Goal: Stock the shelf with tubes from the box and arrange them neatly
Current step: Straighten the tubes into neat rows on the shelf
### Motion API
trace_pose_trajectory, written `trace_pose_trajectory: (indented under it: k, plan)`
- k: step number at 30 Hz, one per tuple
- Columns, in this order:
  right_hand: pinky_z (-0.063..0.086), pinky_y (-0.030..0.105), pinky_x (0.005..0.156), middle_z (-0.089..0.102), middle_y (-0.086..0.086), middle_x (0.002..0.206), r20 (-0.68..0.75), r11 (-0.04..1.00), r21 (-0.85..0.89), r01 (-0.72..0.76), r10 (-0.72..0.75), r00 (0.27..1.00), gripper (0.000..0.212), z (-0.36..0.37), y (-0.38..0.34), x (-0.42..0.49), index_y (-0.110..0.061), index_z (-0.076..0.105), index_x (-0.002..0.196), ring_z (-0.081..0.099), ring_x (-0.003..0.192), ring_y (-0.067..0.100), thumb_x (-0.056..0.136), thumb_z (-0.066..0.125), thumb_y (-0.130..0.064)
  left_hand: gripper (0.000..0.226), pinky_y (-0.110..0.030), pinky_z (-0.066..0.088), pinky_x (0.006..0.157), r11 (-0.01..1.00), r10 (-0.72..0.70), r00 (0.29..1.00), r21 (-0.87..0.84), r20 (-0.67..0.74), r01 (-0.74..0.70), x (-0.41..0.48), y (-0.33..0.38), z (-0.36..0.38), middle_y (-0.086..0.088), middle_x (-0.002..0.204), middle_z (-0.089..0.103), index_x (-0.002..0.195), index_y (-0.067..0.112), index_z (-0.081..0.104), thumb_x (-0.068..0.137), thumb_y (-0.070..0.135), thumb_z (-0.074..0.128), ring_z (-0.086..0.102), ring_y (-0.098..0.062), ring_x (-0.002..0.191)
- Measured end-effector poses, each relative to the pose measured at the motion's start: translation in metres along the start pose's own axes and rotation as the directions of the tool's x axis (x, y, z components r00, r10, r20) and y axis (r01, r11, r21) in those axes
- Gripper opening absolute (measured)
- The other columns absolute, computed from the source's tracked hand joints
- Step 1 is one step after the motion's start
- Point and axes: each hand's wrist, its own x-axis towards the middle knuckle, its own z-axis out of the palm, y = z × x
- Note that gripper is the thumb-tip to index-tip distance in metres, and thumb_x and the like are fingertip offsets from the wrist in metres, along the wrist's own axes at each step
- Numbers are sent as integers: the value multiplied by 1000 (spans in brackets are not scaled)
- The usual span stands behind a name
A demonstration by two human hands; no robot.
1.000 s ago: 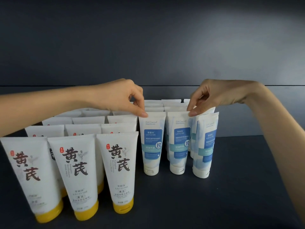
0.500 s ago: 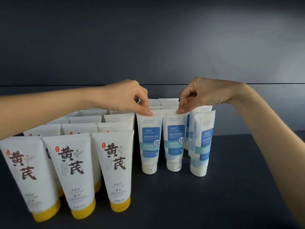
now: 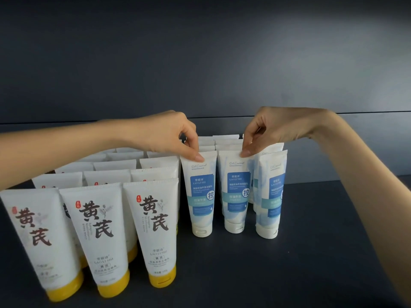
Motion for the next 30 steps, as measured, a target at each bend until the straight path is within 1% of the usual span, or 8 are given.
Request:
trace_pose_trajectory:
  k: [5, 11, 13, 15, 17, 20, 23, 30]
  plan:
    - [39, 1, 60, 69, -15, 69, -3, 1000, -14, -3, 3, 1000, 13, 0, 0, 0, -23, 74, 71, 56, 62, -7, 78, 75, -34, 12, -8, 33, 54, 1000, 12, 1000, 14, 5, -12, 1, 1, 1, 19, 68, 59, 67, 32, 72, 73, 42, 74, 46, 2, 57]
    - [35, 0, 58, 57, -19, 52, -38, 1000, 10, 24, -24, 999, 14, -5, 1, -6, -23, 75, 81, 54, 56, -6, 77, 75, -36, 31, -10, 35, 53, 999, 48, 999, -23, -16, -48, 4, 5, 1, 11, 74, 62, 72, 32, 75, 62, 58, 65, 45, 0, 54]
    - [42, 10, 73, 68, -7, 69, -97, 1000, 17, 19, -17, 995, 27, -12, 6, -12, -25, 75, 82, 57, 68, -6, 69, 74, -49, 34, -11, 36, 54, 998, 62, 998, -29, -34, -63, 7, 7, 0, 10, 75, 63, 72, 32, 75, 60, 62, 63, 46, 0, 56]
    - [45, 28, 90, 67, 14, 93, -128, 1000, 6, 7, -6, 992, 40, -19, 11, -19, -25, 74, 83, 58, 81, 8, 62, 72, -58, 35, -11, 38, 56, 997, 60, 997, -47, -47, -62, 10, 8, 1, 13, 74, 64, 72, 33, 75, 59, 63, 62, 50, 2, 61]
    - [44, 36, 97, 64, 22, 98, -114, 1000, 10, -2, 3, 993, 42, -22, 17, -27, -24, 74, 84, 57, 84, 14, 61, 72, -58, 32, -6, 38, 57, 995, 63, 997, -72, -53, -67, 14, 10, 1, 15, 72, 63, 72, 32, 75, 61, 59, 64, 53, 7, 61]
    - [47, 21, 82, 67, 5, 76, -18, 999, 37, -29, 30, 999, 32, -23, 26, -37, -26, 76, 82, 57, 75, 7, 63, 74, -52, 30, -5, 35, 54, 993, 73, 996, -87, -52, -77, 19, 11, 4, 13, 72, 63, 73, 28, 76, 64, 55, 67, 49, 7, 54]
    - [36, 4, 59, 51, -15, 54, 38, 999, -1, -43, 43, 998, 20, -18, 32, -41, -27, 76, 78, 45, 54, -1, 69, 74, -45, 21, -6, 34, 53, 992, 81, 996, -96, -22, -82, 24, 12, 8, 18, 69, 62, 73, 26, 76, 70, 46, 72, 47, 4, 53]
    - [34, 6, 55, 49, -12, 56, 12, 1000, 3, -28, 28, 1000, 23, -16, 44, -42, -29, 76, 72, 40, 53, 1, 65, 72, -51, 28, -6, 34, 53, 988, 85, 996, -134, 11, -82, 30, 13, 11, 17, 69, 62, 71, 22, 76, 66, 49, 70, 46, 2, 53]
